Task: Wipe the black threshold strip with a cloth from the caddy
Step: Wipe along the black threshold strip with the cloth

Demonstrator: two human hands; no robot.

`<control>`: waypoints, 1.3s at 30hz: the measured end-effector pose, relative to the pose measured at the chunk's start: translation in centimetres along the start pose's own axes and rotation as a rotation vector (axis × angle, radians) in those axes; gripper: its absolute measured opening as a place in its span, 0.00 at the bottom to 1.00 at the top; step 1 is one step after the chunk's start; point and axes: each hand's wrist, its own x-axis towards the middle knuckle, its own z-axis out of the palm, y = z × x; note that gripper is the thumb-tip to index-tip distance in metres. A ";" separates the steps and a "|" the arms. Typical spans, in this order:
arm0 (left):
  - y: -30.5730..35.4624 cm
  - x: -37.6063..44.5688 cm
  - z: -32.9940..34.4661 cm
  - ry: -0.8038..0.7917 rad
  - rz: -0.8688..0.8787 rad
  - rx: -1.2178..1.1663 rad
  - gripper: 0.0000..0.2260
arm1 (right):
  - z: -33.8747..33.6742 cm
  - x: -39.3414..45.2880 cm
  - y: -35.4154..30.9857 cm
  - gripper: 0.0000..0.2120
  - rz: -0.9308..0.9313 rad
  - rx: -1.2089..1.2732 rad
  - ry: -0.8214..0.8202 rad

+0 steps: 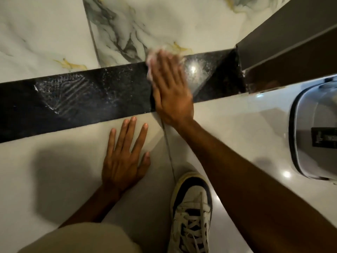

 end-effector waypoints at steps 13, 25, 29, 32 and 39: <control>0.0 -0.1 0.0 0.050 -0.064 -0.026 0.33 | -0.6 -2.9 1.2 0.29 0.441 -0.212 0.077; -3.9 -7.7 -1.1 0.033 -0.208 -0.044 0.34 | -2.6 -8.9 -0.7 0.28 -0.212 -0.106 -0.171; -4.0 -7.9 -0.5 0.059 -0.263 -0.049 0.34 | -1.1 -2.8 -4.6 0.29 0.134 -0.100 -0.055; -4.3 -8.2 -0.3 0.087 -0.337 -0.030 0.33 | 1.4 2.2 -10.4 0.29 0.053 0.013 -0.069; -7.2 -12.0 -1.8 0.066 -0.445 0.007 0.30 | 0.2 -4.2 -11.0 0.28 -0.495 0.048 -0.210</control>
